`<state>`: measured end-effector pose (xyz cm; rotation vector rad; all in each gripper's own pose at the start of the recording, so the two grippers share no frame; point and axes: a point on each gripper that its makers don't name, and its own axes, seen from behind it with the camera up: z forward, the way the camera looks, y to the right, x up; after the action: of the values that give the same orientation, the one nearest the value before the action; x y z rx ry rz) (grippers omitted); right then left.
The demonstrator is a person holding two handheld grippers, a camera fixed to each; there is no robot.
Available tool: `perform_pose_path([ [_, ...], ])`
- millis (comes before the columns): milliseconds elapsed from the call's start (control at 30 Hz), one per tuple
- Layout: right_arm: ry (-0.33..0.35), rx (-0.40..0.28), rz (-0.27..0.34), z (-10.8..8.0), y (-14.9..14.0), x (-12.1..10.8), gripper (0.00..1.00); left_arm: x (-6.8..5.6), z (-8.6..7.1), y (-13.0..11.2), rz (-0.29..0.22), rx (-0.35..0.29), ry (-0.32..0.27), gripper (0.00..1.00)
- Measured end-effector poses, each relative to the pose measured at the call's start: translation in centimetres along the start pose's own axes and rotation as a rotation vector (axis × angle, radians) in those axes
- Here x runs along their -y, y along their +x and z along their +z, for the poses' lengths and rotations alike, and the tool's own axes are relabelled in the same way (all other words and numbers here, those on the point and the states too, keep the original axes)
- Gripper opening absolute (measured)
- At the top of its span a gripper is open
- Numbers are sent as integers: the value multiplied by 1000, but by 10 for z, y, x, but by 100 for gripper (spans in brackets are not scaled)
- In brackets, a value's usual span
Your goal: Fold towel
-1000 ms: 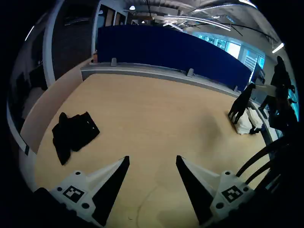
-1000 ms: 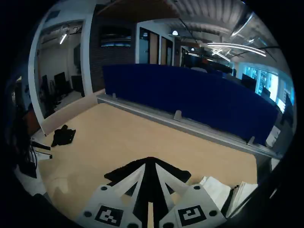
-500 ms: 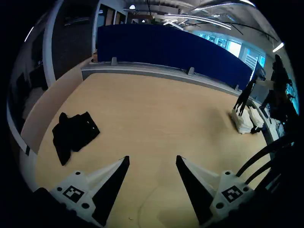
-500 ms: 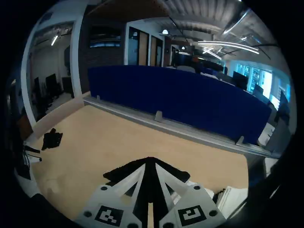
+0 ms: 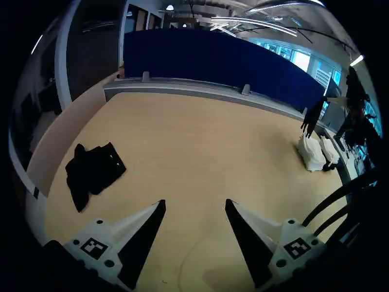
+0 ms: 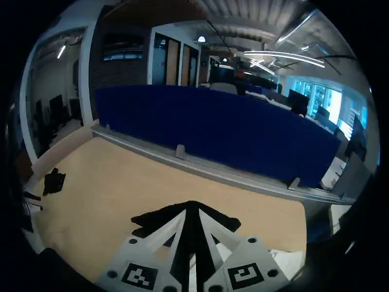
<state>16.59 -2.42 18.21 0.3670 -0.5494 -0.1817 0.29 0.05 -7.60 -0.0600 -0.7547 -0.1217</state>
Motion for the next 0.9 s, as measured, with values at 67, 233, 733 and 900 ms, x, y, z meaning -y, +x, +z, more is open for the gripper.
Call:
perform_pose_path([
  [67,-8,2,-1,3,2,-8,3,0,0,-1,-1,2,3,91],
  [233,-20,14,-4,11,4,-25,3,0,0,-3,-1,8,9,91],
  [733,-36,29,3,42,10,-49,3,-1,1,-7,-7,19,26,91],
  [900,-37,29,9,49,12,-52,3,0,0,-7,-9,20,32,91],
])
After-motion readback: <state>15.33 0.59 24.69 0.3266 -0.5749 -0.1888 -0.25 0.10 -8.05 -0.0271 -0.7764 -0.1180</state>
